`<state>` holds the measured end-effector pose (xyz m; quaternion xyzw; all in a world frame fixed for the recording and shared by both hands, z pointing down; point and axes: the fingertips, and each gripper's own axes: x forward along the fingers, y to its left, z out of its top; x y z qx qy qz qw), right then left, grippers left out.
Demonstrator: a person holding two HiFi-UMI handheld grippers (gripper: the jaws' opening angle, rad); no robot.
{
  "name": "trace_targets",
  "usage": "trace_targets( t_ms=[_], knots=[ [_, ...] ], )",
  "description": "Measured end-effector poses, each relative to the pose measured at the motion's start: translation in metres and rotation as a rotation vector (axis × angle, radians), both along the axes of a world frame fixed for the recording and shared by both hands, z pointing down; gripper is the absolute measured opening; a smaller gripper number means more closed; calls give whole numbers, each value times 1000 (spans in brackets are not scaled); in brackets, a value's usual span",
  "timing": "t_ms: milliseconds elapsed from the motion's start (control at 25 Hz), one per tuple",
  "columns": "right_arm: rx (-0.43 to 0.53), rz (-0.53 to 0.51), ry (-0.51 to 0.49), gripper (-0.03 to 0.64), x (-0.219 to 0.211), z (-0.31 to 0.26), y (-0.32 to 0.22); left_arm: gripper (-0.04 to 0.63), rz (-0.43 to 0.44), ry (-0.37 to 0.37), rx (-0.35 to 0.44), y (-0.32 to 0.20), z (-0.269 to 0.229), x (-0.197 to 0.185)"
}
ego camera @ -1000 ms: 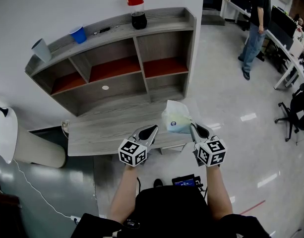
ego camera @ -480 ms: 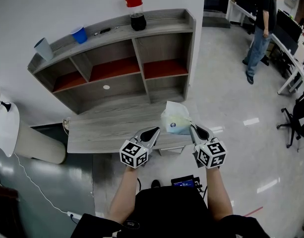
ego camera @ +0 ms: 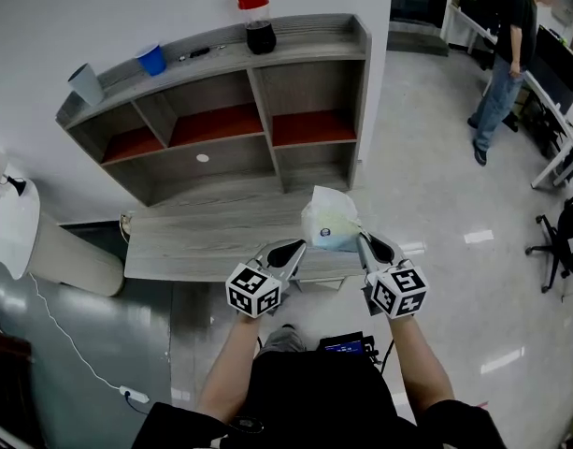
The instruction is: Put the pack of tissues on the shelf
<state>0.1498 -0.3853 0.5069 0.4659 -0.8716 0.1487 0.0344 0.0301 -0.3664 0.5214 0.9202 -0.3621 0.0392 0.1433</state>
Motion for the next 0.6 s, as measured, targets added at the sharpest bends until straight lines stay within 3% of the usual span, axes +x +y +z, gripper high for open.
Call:
trace_targets(
  t_ms=[600],
  knots=[
    [77, -19, 72, 15, -17, -27, -72, -6, 35, 34, 10, -81, -19, -7]
  ],
)
